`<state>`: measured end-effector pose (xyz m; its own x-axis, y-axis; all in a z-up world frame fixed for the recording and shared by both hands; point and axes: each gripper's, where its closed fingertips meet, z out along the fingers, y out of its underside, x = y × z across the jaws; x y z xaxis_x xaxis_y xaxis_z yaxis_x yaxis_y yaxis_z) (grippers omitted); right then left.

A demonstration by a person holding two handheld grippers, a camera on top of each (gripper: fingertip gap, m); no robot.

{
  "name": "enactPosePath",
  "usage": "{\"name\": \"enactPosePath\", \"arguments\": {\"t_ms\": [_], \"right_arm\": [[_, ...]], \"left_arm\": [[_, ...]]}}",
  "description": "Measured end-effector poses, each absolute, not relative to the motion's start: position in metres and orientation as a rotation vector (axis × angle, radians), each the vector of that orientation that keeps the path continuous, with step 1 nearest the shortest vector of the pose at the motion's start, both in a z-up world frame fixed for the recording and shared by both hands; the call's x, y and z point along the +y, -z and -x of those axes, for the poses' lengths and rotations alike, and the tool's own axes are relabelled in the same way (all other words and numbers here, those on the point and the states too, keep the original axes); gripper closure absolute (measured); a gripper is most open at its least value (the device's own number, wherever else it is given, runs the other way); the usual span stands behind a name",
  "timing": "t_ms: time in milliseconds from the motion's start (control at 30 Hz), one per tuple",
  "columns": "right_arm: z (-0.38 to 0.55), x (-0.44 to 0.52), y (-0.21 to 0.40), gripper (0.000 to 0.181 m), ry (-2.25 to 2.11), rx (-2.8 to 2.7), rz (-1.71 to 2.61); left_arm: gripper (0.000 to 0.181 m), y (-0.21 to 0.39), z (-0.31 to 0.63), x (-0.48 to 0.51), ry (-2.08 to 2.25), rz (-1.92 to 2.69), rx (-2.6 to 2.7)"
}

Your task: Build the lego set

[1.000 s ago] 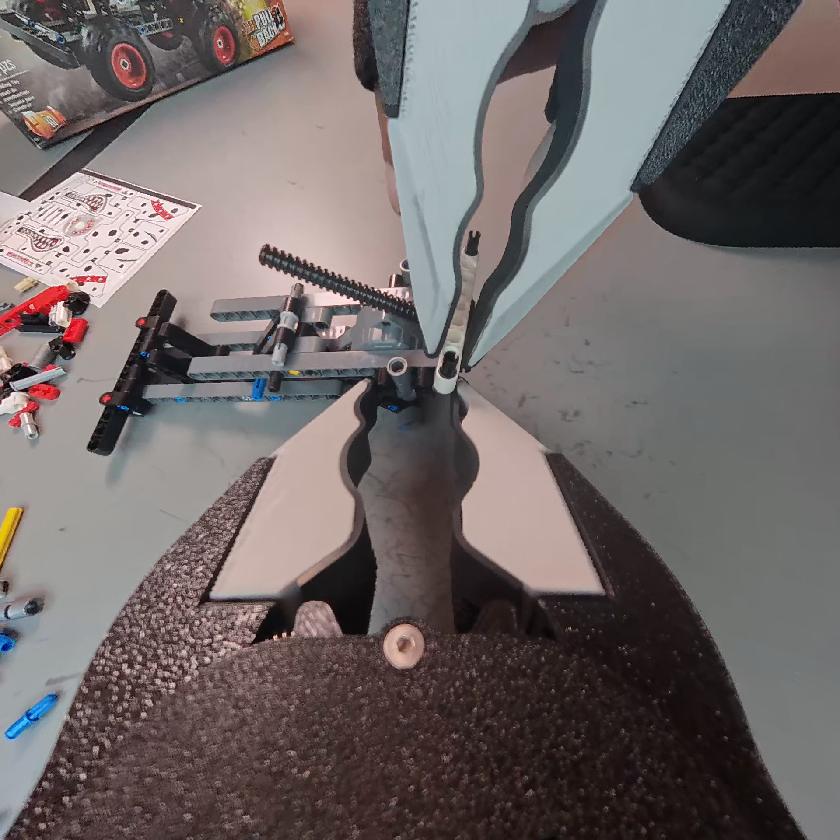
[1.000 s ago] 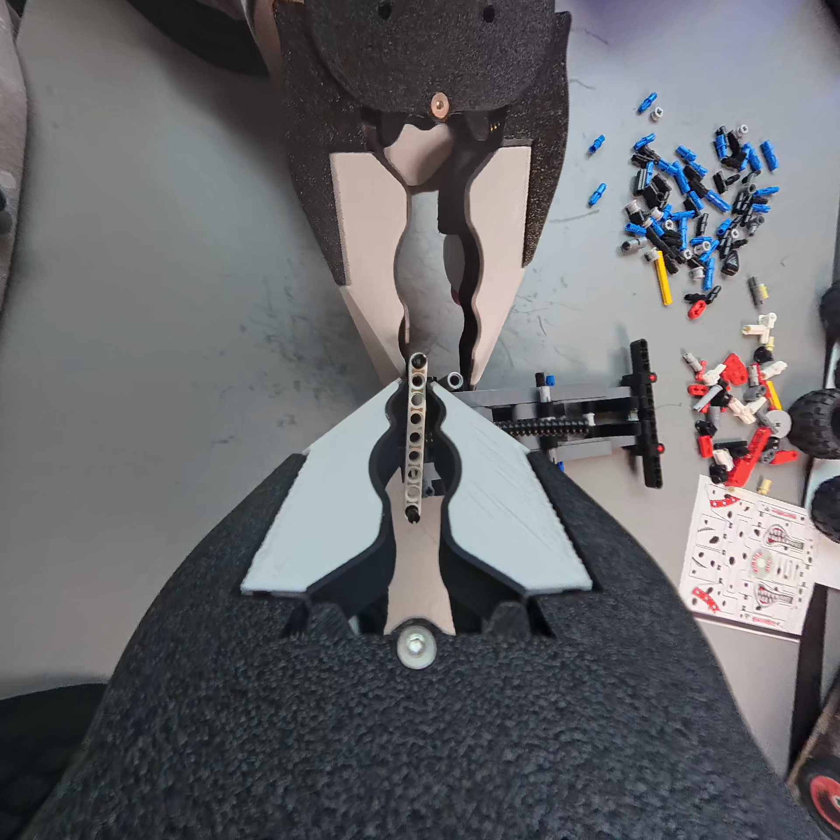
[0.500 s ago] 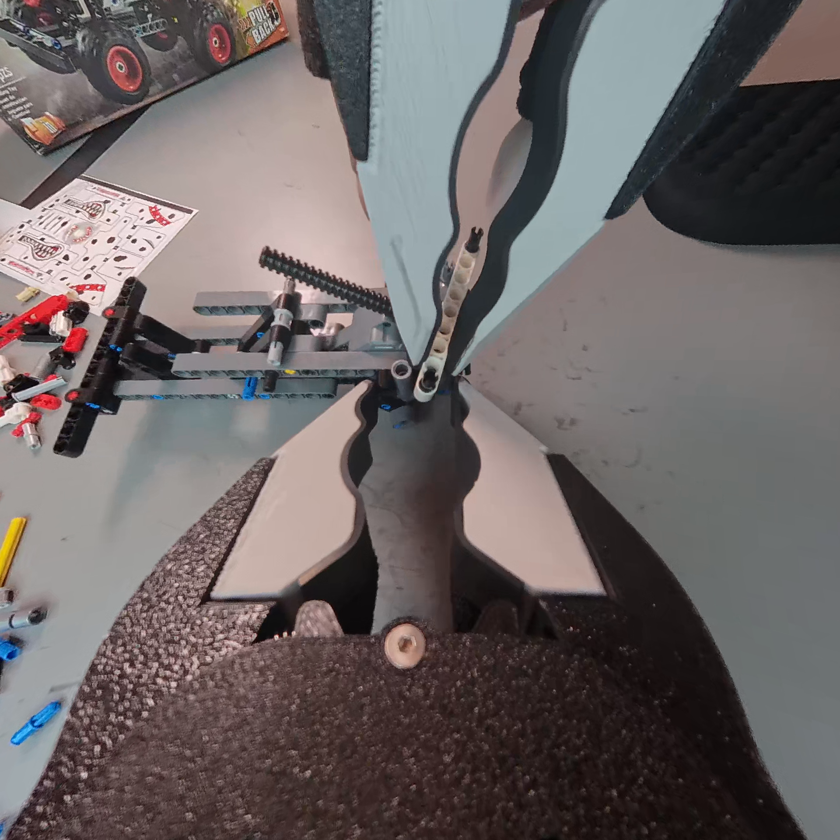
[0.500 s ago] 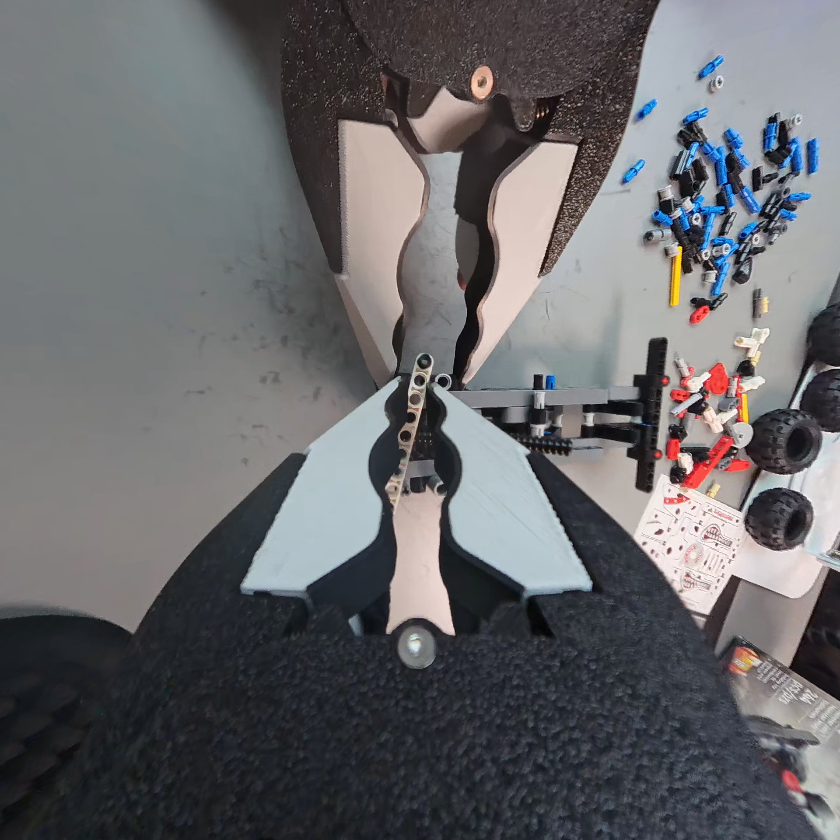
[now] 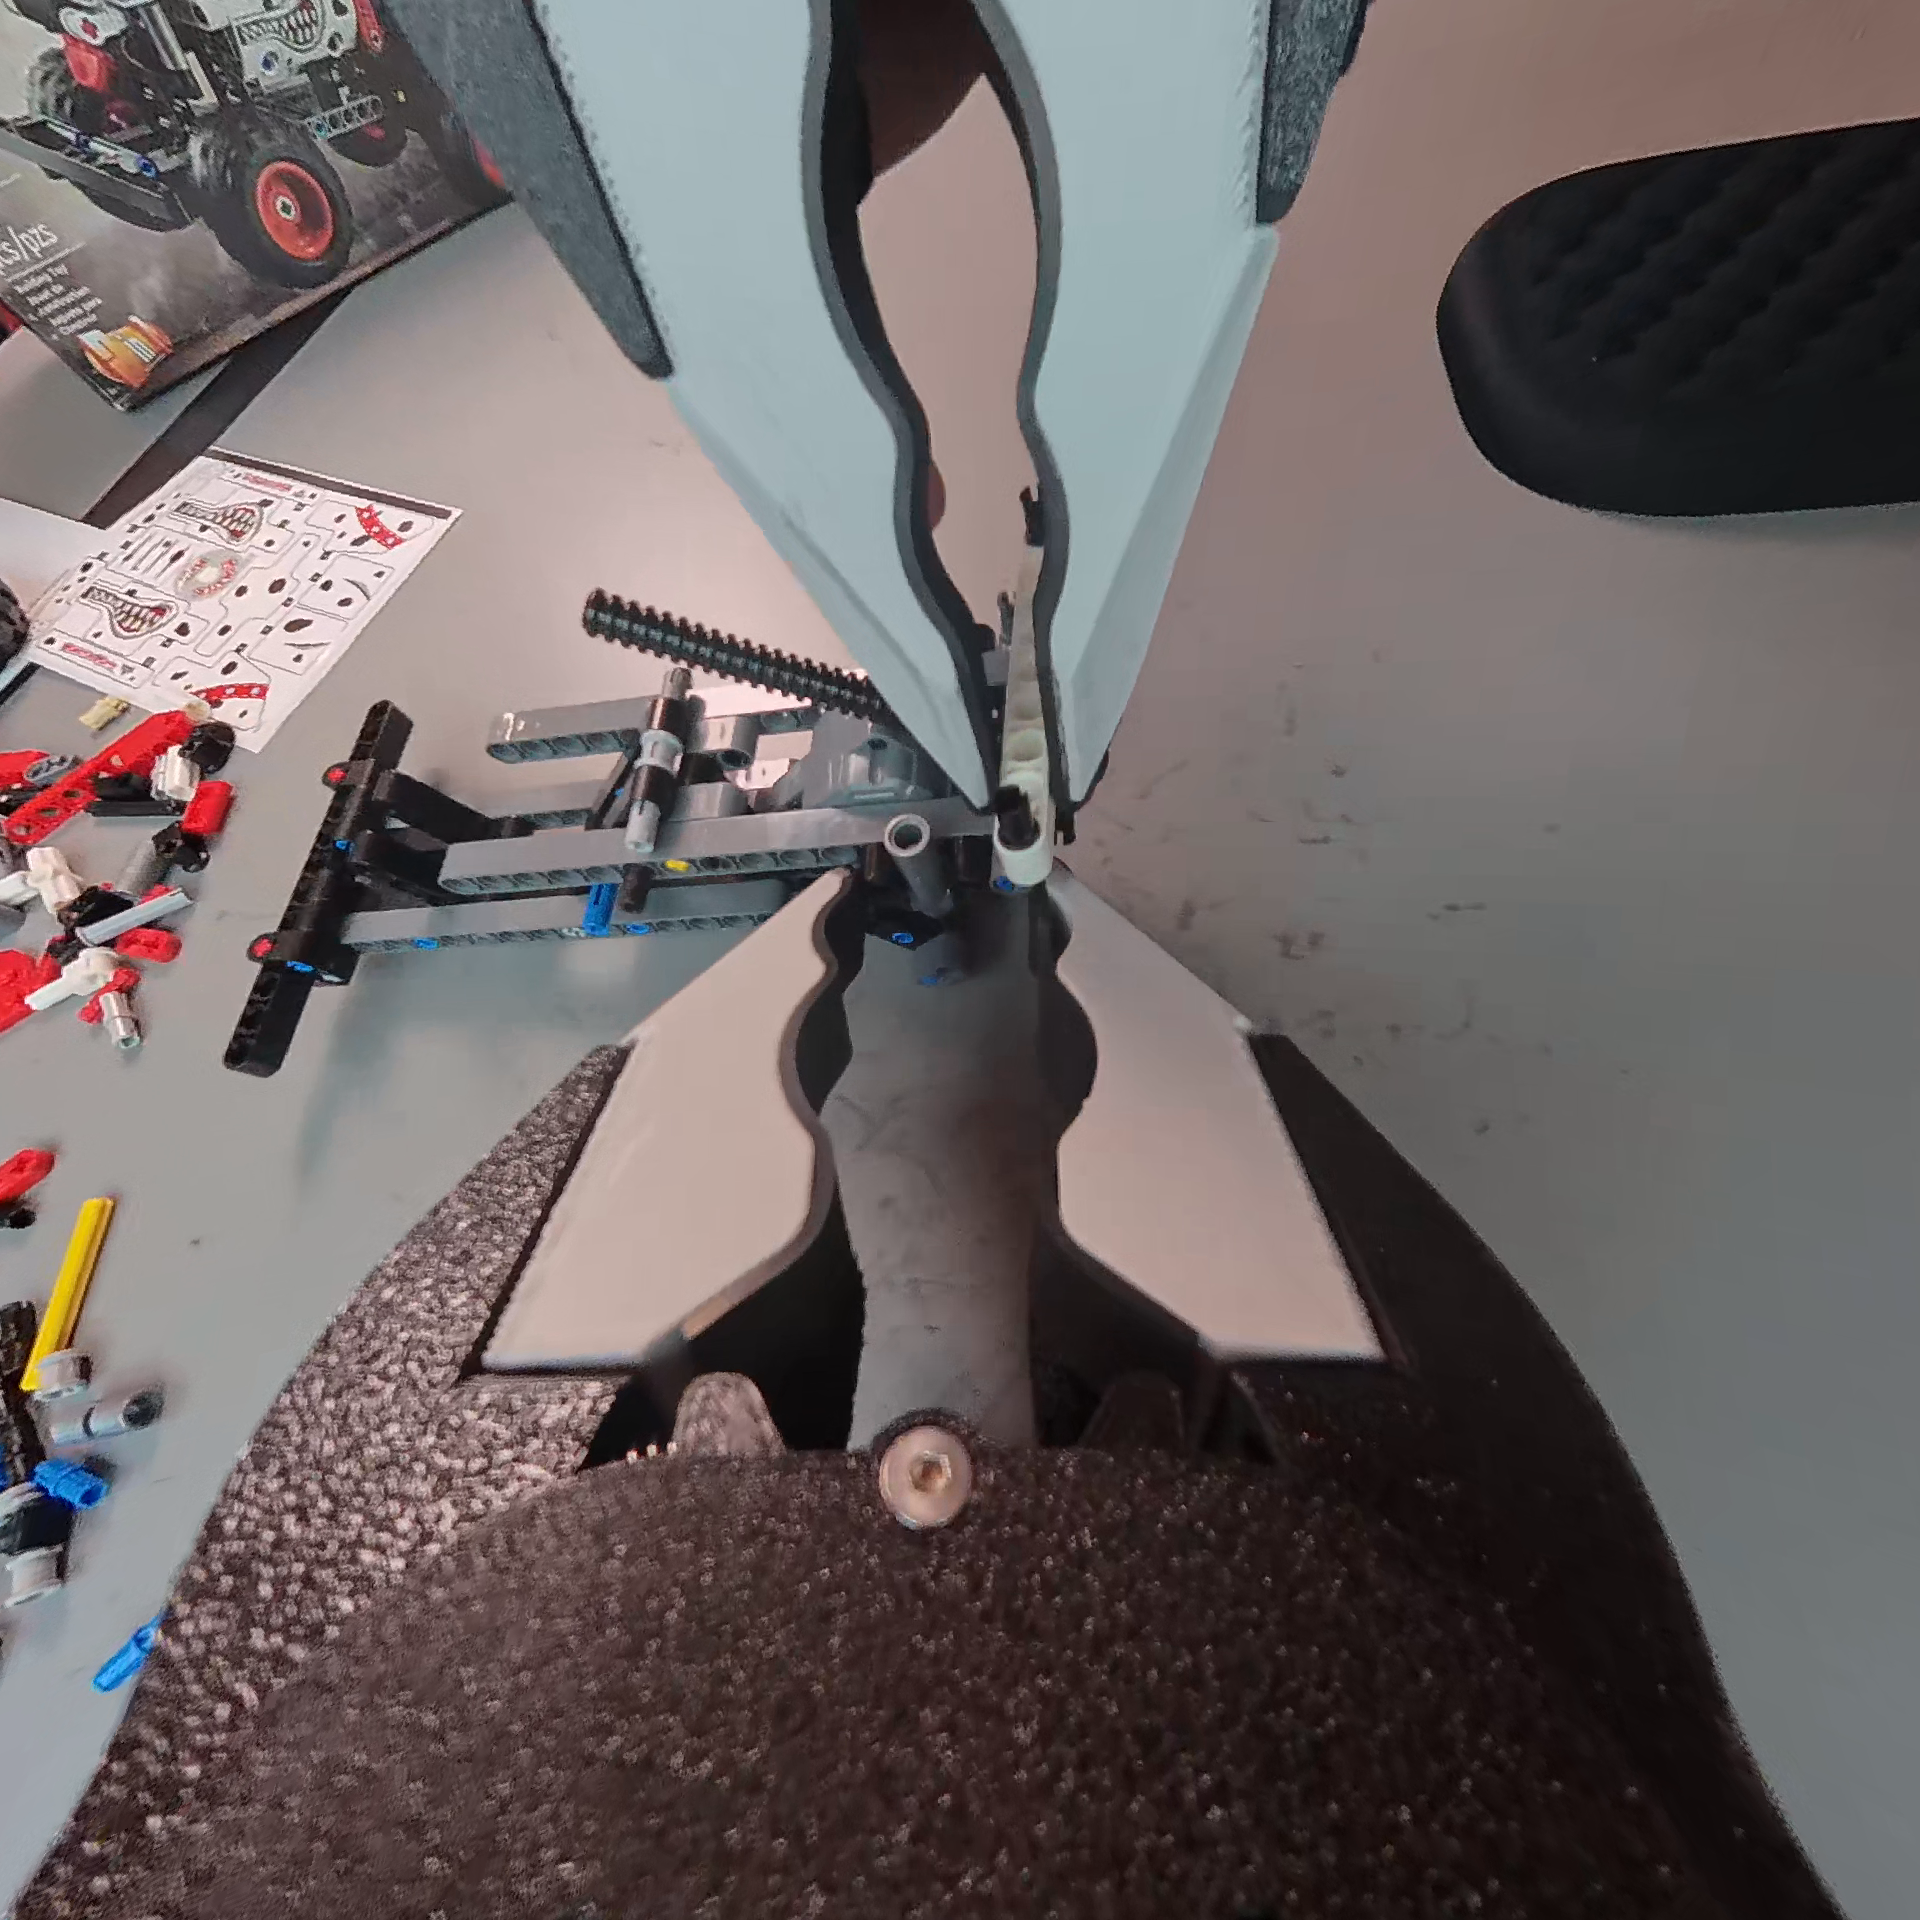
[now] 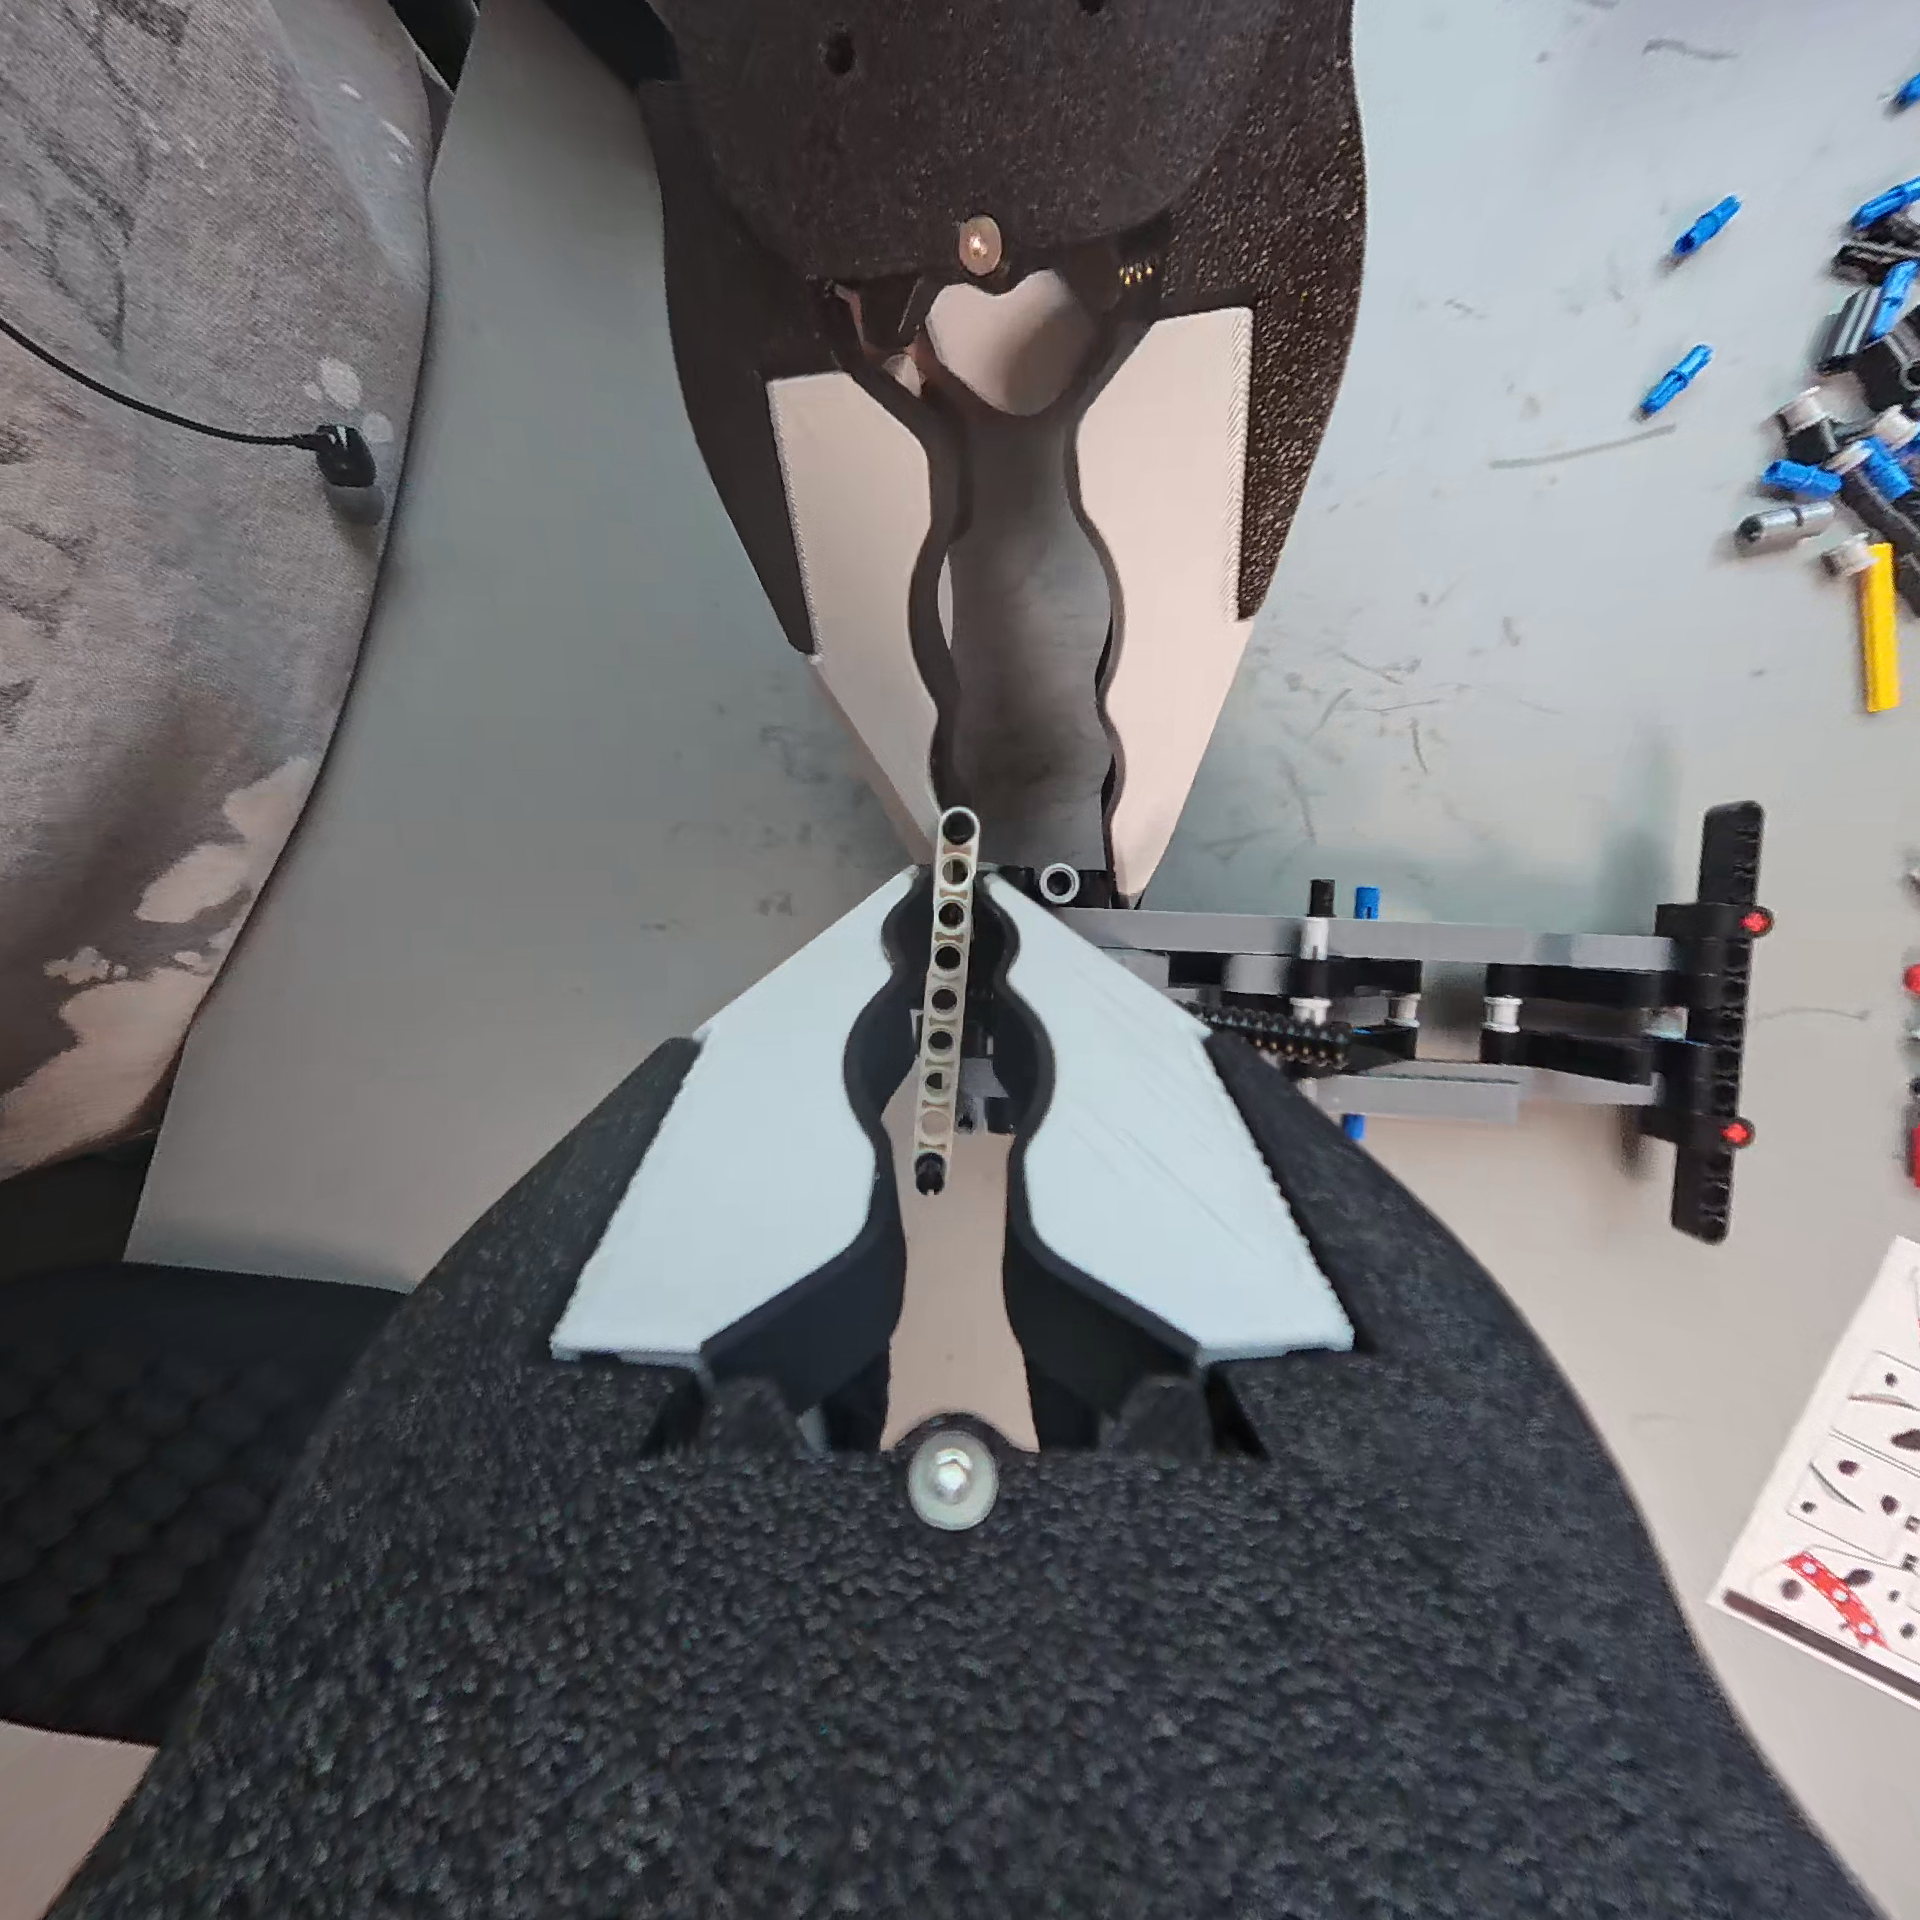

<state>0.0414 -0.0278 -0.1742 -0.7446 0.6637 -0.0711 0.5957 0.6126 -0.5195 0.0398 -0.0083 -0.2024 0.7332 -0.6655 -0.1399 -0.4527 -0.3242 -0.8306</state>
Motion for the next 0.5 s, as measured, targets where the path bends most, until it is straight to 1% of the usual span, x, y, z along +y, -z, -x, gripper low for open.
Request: {"name": "enactPosePath", "arguments": {"t_ms": [500], "right_arm": [[-0.0412, -0.0292, 0.1797, 0.174, -0.579, -2.722, 0.951]], "left_arm": [[0.149, 0.2033, -0.0406, -0.0116, 0.271, 1.968, 0.867]]}}
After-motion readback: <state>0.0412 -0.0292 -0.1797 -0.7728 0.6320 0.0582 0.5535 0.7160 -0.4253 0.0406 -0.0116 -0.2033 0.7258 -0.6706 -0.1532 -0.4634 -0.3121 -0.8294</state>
